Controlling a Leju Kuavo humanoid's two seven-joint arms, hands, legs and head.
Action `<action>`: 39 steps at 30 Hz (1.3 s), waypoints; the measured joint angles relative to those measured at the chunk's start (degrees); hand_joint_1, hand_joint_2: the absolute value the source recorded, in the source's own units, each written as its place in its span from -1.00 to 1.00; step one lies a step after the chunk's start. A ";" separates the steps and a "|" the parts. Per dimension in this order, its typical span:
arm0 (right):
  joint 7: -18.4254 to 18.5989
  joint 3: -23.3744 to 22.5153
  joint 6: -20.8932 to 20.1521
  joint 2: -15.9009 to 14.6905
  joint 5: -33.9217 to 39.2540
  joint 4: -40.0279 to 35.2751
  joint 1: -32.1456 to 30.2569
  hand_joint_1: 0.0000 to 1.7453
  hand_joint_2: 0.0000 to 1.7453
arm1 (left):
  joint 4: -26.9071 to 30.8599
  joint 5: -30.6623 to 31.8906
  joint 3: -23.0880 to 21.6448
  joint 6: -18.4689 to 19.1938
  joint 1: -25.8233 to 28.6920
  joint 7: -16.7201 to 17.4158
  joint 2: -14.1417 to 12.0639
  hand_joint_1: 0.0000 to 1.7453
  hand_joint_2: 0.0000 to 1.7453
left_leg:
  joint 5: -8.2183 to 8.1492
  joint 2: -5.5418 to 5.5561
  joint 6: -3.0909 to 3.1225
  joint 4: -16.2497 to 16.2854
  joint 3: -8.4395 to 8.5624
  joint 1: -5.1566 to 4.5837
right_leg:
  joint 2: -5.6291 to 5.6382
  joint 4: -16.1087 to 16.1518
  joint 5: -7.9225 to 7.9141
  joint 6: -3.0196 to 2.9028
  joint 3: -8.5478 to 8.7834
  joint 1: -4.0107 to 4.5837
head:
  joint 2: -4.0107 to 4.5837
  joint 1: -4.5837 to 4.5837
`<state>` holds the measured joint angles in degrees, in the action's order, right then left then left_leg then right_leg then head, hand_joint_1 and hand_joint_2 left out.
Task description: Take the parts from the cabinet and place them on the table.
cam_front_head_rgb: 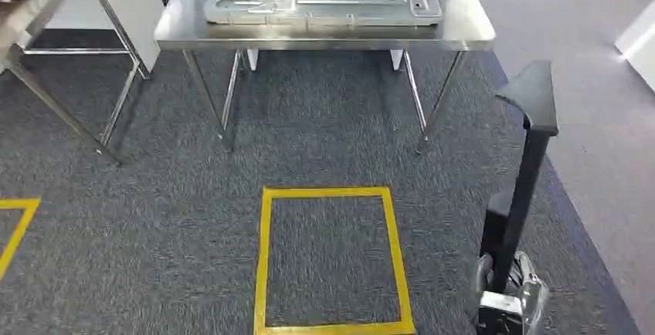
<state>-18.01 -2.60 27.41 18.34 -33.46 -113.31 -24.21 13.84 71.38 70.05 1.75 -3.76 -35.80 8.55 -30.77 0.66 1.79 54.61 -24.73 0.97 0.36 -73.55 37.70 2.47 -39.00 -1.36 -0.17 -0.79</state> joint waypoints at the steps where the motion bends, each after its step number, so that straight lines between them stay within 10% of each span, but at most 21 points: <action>1: 0.02 0.00 0.02 0.09 -0.04 0.20 0.03 1.00 1.00 | -0.02 0.02 0.00 0.00 0.13 0.00 0.00 -1.00 1.00 | -0.86 0.14 -0.19 -0.27 1.49 0.17 | -0.08 1.25 0.53 0.10 -1.00 -0.07 | 0.00 0.11; 3: 0.06 0.00 0.00 0.17 -0.04 0.54 0.01 1.00 1.00 | -0.02 0.05 0.00 0.04 0.19 0.00 0.00 -1.00 1.00 | -2.94 0.26 -0.69 -0.53 4.37 0.69 | -0.30 7.16 -3.39 0.45 -1.25 -0.19 | 0.00 0.00; 5: 0.81 0.00 -0.57 0.20 -0.26 0.94 -0.05 1.00 1.00 | -0.02 0.04 0.00 0.00 0.13 0.15 -0.07 -1.00 1.00 | -5.35 0.10 -1.52 -0.45 7.18 0.74 | -1.51 12.91 -16.14 0.65 -1.18 -0.40 | 0.00 -0.52; 8: 1.66 0.00 -1.03 0.57 -0.22 1.51 -0.23 1.00 1.00 | 0.00 0.07 0.00 -0.04 -0.35 0.28 -0.15 -1.00 1.00 | -6.19 -0.15 -3.26 -1.37 9.75 0.45 | -0.88 11.84 -13.49 -1.79 -0.25 0.31 | 0.00 -0.59; 11: 1.36 -0.06 -1.20 0.57 1.38 2.03 -0.16 1.00 1.00 | -0.02 0.09 -0.02 -0.02 -0.97 0.31 -0.15 -1.00 1.00 | -0.91 -0.30 -3.88 10.90 3.18 0.66 | -0.60 13.14 -11.80 -3.33 2.63 0.09 | 0.00 -0.20; 12: 1.18 -0.22 -1.42 0.55 1.68 2.27 -0.18 1.00 1.00 | -0.02 0.13 -0.02 -0.02 -0.96 0.33 -0.15 -1.00 1.00 | -1.51 -0.31 -3.91 15.31 -0.22 0.66 | -0.53 13.54 -11.17 -3.71 3.61 0.25 | 0.00 -0.04; 15: 1.16 -0.42 -2.12 0.83 1.55 3.04 -0.32 1.00 1.00 | -0.02 0.22 0.00 -0.02 -0.42 0.50 -0.15 -1.00 1.00 | -10.72 -0.31 -3.60 19.51 -7.60 0.24 | 0.08 14.30 -8.97 -4.27 7.03 0.89 | 0.00 0.02; 17: 1.55 -0.44 -1.81 1.14 1.22 3.45 -0.29 1.00 1.00 | -0.02 0.24 0.00 -0.02 -0.07 0.59 -0.15 -1.00 1.00 | -12.70 -0.31 -2.72 16.89 -10.15 -0.36 | 0.37 14.42 -7.31 -4.51 9.31 1.52 | 0.02 0.13; 18: 1.77 -0.44 -1.51 1.22 1.20 3.58 -0.30 1.00 1.00 | -0.02 0.24 0.00 -0.02 -0.02 0.61 -0.15 -1.00 1.00 | -10.80 -0.30 -1.92 14.33 -10.64 -0.73 | 0.34 14.48 -6.54 -4.62 10.33 1.92 | 0.02 0.13; 20: 2.25 -0.46 -0.81 1.44 1.29 3.84 -0.30 1.00 1.00 | 0.00 0.26 0.02 -0.02 0.22 0.68 -0.54 -1.00 1.00 | 1.78 -0.02 1.62 8.02 -10.42 -2.22 | 0.32 14.79 -5.00 -5.04 12.27 2.01 | 0.02 -0.05; 22: 2.51 -0.55 -0.63 1.55 1.42 4.11 -0.03 1.00 1.00 | 0.00 0.48 0.00 -0.04 0.31 0.77 -0.85 -1.00 1.00 | 3.06 1.22 2.21 6.37 -9.30 -3.61 | 1.16 14.92 -3.56 -3.96 13.56 2.12 | 0.02 -0.58; 26: 2.32 -1.12 -1.38 1.46 2.16 4.13 0.33 1.00 1.00 | -0.02 0.68 -0.02 -0.02 -0.93 0.83 -0.81 -1.00 1.00 | 2.99 0.99 2.67 3.31 -5.29 -2.58 | 0.69 10.51 -5.29 -2.89 13.94 2.37 | 0.02 -0.37; 31: 2.38 -2.73 -2.36 1.25 2.47 4.63 0.17 1.00 1.00 | -0.02 0.77 0.00 -0.20 -0.30 0.85 -0.61 -1.00 1.00 | 1.36 0.76 1.39 2.39 -2.46 -1.19 | 0.28 -0.85 2.04 -0.48 2.83 0.48 | 0.02 -0.48; 33: 2.93 -2.86 -2.32 1.27 2.34 4.79 0.17 1.00 1.00 | -0.02 0.77 0.00 -0.46 0.09 0.96 -0.44 -1.00 1.00 | 0.04 0.98 0.26 2.46 -0.79 -0.23 | -0.01 4.22 -0.07 0.90 2.26 -0.46 | 0.02 -0.50; 35: 3.74 -2.86 -2.27 1.27 1.99 5.02 -0.02 1.00 1.00 | -0.02 0.76 0.02 -0.79 0.33 1.01 -0.33 -1.00 1.00 | -1.46 1.02 -0.88 2.55 0.03 0.13 | -0.26 11.57 -10.19 1.93 2.17 -1.40 | 0.02 -0.80; 36: 3.80 -2.86 -2.23 1.27 2.01 5.22 0.14 1.00 1.00 | -0.02 0.79 0.04 -0.90 0.01 1.03 -0.35 -1.00 1.00 | -2.36 1.04 -1.31 3.84 0.70 0.22 | -0.77 12.84 -12.98 1.22 0.98 -1.44 | 0.02 -1.20; 39: 4.31 -2.84 -2.14 1.57 1.97 5.38 -0.17 1.00 1.00 | -0.02 0.76 0.04 -1.01 -0.08 1.07 -0.31 -1.00 1.00 | -2.70 0.95 -2.70 2.86 0.98 0.13 | -0.41 12.44 -12.13 -0.94 1.18 -1.04 | 0.02 -0.85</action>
<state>-13.70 -5.44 25.27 19.91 -31.50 -107.93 -24.38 13.81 72.15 70.10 0.74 -3.84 -34.73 8.24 -33.47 1.61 -0.91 57.47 -23.74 1.11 -0.05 -61.11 25.57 1.54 -37.82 -2.40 -0.15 -1.64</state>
